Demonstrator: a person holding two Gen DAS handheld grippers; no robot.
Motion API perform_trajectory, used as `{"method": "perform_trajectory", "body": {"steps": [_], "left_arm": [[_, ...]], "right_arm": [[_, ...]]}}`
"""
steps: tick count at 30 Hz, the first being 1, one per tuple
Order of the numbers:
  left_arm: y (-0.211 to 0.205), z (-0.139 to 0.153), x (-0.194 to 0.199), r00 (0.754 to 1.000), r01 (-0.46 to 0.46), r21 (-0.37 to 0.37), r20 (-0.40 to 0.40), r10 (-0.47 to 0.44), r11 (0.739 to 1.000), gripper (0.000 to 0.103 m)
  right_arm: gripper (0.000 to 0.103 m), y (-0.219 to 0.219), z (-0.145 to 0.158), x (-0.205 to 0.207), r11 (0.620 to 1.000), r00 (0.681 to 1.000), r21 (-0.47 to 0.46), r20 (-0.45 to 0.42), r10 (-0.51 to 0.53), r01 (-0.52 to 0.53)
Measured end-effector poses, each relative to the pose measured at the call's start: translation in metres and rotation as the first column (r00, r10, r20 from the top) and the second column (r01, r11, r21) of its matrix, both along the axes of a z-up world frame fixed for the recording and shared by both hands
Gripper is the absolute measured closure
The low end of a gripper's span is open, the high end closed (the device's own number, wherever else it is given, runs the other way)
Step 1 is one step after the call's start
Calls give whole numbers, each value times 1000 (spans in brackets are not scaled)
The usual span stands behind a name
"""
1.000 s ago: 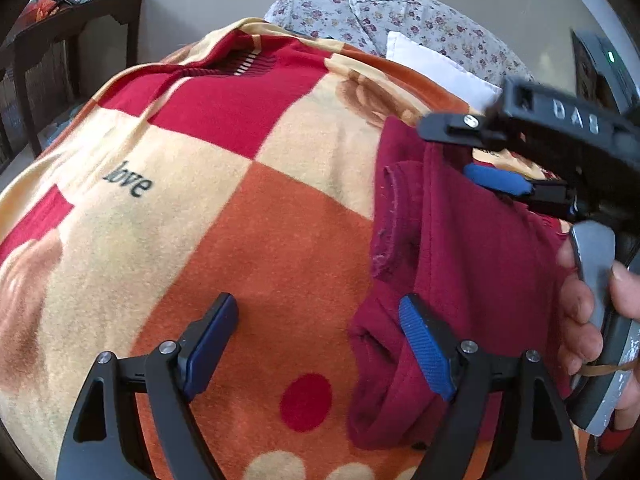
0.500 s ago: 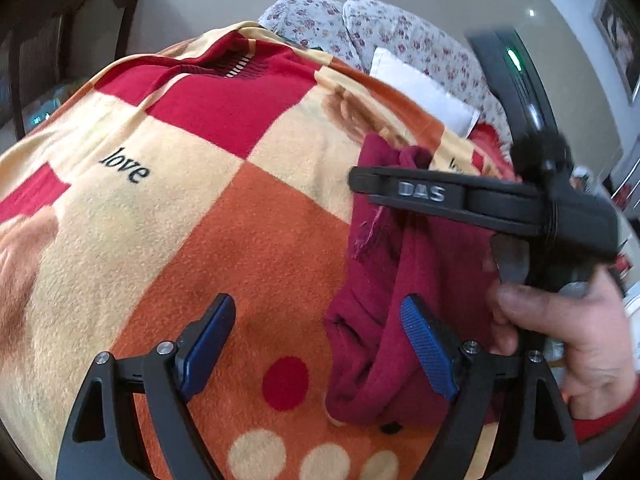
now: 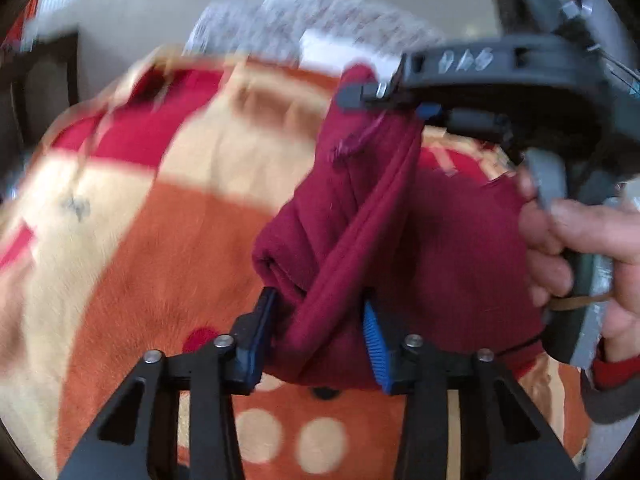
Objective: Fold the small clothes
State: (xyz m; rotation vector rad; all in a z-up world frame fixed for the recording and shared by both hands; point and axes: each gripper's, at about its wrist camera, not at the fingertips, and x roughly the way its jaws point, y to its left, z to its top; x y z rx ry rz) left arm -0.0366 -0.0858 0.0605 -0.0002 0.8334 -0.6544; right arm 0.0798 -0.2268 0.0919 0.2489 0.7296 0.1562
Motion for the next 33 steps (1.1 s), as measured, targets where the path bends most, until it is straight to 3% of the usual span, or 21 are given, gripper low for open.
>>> {"method": "perform_trajectory", "body": {"steps": [4, 7, 11, 16, 18, 20, 22, 25, 26, 30, 33], "left_arm": [[-28, 51, -48, 985, 120, -51, 133, -112, 992, 71], [-69, 74, -84, 957, 231, -48, 190, -218, 972, 71], [-129, 64, -112, 928, 339, -18, 170, -331, 941, 71], [-192, 20, -140, 899, 423, 57, 94, -427, 904, 71], [-193, 14, -141, 889, 448, 71, 66, -453, 891, 70], [-177, 23, -148, 877, 465, 84, 95, -472, 881, 64], [-152, 36, -147, 870, 460, 93, 153, -469, 883, 45], [-120, 52, -145, 873, 402, 104, 256, -415, 910, 34], [-112, 55, -140, 877, 373, 113, 281, -389, 921, 34], [-118, 48, -114, 901, 323, 140, 257, -349, 936, 34], [-138, 24, -101, 913, 331, 167, 190, -360, 929, 34]], "right_arm": [[83, -47, 35, -49, 999, 997, 5, 66, -51, 51], [83, -91, 47, -84, 992, 989, -4, 78, -123, 124], [84, -143, 33, -117, 975, 974, 6, 52, -221, 221], [84, -200, -28, -136, 938, 938, 45, -82, -338, 343], [79, -217, -40, -145, 916, 930, 163, -87, -357, 367], [73, -225, -30, -162, 898, 925, 226, -52, -377, 378], [70, -221, -16, -177, 903, 927, 221, -8, -376, 368], [33, -207, 1, -186, 914, 933, 209, 21, -359, 348], [30, -199, 2, -182, 922, 938, 188, 6, -347, 340], [30, -177, -12, -158, 937, 946, 130, -60, -319, 325], [31, -171, -11, -156, 932, 935, 77, -38, -351, 353]]}}
